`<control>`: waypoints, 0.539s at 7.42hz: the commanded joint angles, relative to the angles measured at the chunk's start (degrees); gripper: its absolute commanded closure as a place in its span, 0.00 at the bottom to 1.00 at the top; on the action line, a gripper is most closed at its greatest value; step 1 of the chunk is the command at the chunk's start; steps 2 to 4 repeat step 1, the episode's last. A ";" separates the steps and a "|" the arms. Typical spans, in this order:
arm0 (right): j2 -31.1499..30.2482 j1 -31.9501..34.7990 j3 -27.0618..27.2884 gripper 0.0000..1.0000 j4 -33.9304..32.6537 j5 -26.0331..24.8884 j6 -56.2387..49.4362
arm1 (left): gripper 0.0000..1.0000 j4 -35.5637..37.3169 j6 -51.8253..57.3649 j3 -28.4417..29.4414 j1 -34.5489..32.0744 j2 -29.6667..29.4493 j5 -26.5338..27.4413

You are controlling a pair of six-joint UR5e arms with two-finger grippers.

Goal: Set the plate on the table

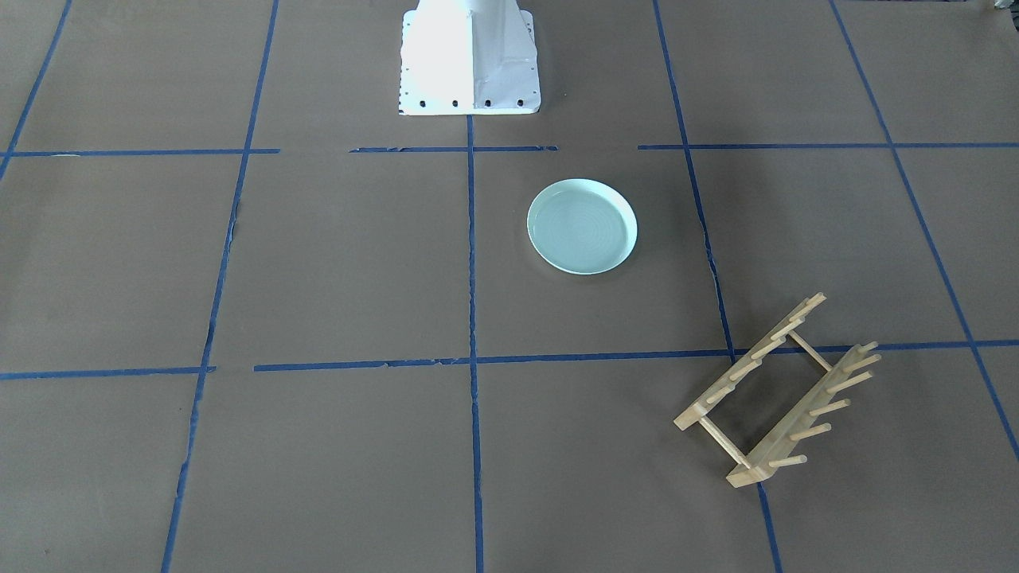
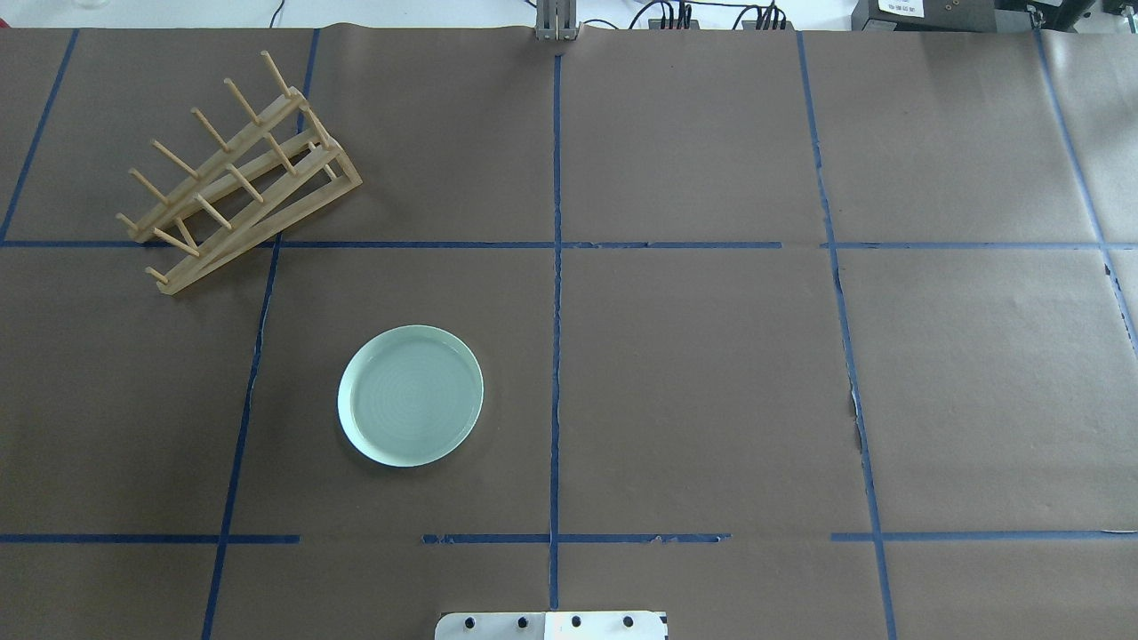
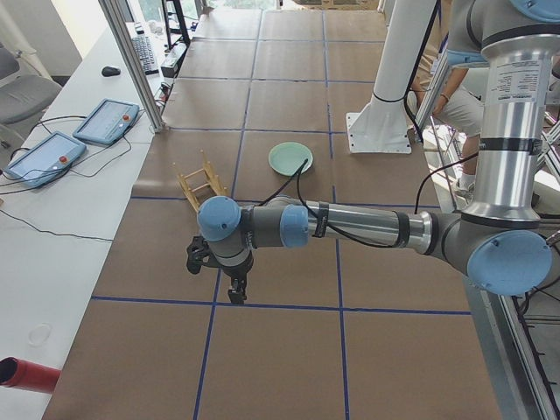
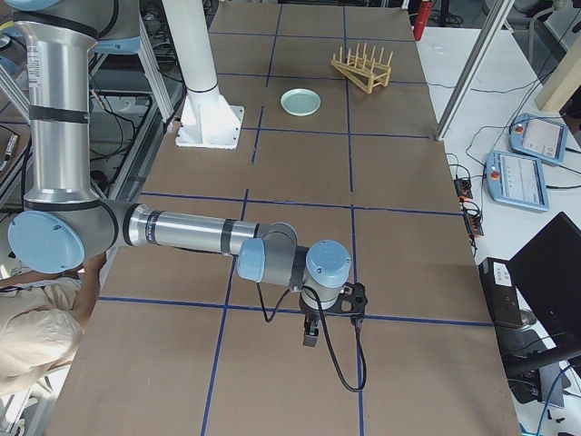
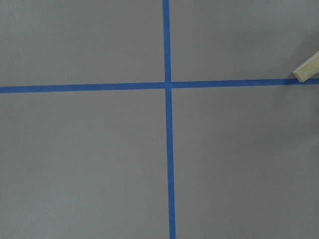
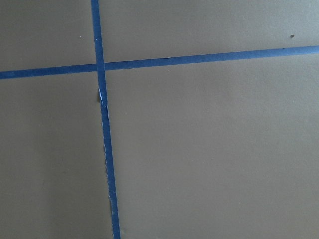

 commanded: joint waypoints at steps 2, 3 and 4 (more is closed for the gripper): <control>0.00 0.00 0.07 0.00 0.00 0.00 0.00 | 0.00 0.00 0.03 -0.01 0.03 0.00 0.01; 0.00 0.00 0.07 0.00 0.00 0.00 0.00 | 0.00 0.00 0.03 -0.01 0.03 0.00 0.01; 0.00 0.00 0.07 0.00 0.00 0.00 0.00 | 0.00 0.00 0.03 -0.01 0.03 0.00 0.01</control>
